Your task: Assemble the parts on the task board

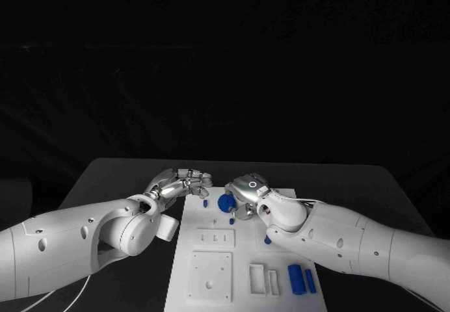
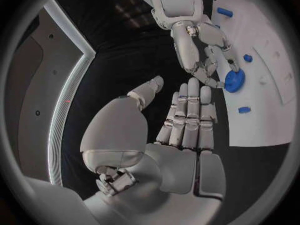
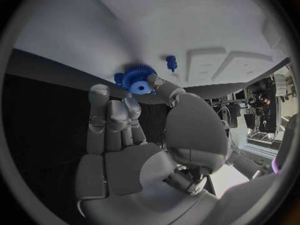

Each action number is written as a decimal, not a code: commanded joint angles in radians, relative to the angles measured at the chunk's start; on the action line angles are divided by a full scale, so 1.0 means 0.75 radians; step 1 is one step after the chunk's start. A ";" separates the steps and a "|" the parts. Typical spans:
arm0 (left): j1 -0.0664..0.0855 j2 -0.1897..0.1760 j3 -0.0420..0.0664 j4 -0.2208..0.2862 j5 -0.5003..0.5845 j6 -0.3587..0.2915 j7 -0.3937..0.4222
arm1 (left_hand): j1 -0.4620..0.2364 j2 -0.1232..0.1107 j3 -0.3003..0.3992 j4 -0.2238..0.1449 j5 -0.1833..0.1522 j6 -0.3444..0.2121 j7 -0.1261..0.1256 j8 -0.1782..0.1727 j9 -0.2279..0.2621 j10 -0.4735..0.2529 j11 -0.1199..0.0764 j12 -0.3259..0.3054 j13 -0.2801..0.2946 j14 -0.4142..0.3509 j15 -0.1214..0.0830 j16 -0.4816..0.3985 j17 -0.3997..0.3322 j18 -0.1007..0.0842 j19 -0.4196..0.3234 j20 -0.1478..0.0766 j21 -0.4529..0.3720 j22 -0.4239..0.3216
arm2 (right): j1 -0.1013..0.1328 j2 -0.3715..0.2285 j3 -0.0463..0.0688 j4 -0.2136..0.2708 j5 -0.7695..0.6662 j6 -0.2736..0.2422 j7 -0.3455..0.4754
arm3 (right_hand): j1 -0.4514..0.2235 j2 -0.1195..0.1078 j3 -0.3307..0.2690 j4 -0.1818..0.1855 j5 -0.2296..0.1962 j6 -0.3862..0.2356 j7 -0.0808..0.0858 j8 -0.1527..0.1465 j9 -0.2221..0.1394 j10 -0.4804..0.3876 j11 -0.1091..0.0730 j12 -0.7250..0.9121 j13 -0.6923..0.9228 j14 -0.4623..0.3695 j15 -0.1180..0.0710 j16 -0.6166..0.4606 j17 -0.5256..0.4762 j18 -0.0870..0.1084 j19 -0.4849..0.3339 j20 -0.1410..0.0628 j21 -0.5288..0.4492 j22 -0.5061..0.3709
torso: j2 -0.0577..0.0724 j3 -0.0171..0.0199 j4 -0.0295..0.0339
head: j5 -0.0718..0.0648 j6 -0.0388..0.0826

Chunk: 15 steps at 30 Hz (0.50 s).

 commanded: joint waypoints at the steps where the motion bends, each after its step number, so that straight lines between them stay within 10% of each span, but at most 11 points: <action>1: 0.002 0.003 0.001 0.003 -0.005 0.018 0.007 | -0.012 0.002 -0.001 -0.010 -0.007 -0.003 0.009 -0.006 -0.002 -0.001 0.008 -0.007 -0.001 0.000 0.007 -0.006 0.002 0.027 -0.009 0.004 -0.004 0.001 | -0.001 0.003 -0.001 0.001 0.012 0.016 -0.005 | -0.001 -0.008 -0.009 -0.001 -0.003 -0.004 0.002 -0.008 -0.001 -0.009 0.000 -0.008 -0.003 -0.002 0.012 -0.009 0.002 0.061 -0.002 -0.003 -0.005 0.019 | 0.000 -0.0005 0.0001 | -0.001 0.001; 15: 0.002 0.005 0.001 0.001 -0.005 0.018 0.006 | -0.013 0.002 -0.001 -0.011 -0.007 -0.003 0.009 -0.007 -0.002 -0.002 0.008 -0.008 -0.001 0.000 0.008 -0.007 0.003 0.027 -0.010 0.004 -0.004 0.002 | -0.001 0.005 -0.001 0.013 0.083 0.042 0.015 | -0.008 -0.003 -0.002 0.017 0.010 -0.002 0.003 -0.007 -0.002 -0.003 0.002 0.000 0.003 -0.001 0.015 -0.011 0.006 0.061 -0.001 0.000 -0.008 0.018 | -0.001 -0.0010 0.0009 | -0.003 0.001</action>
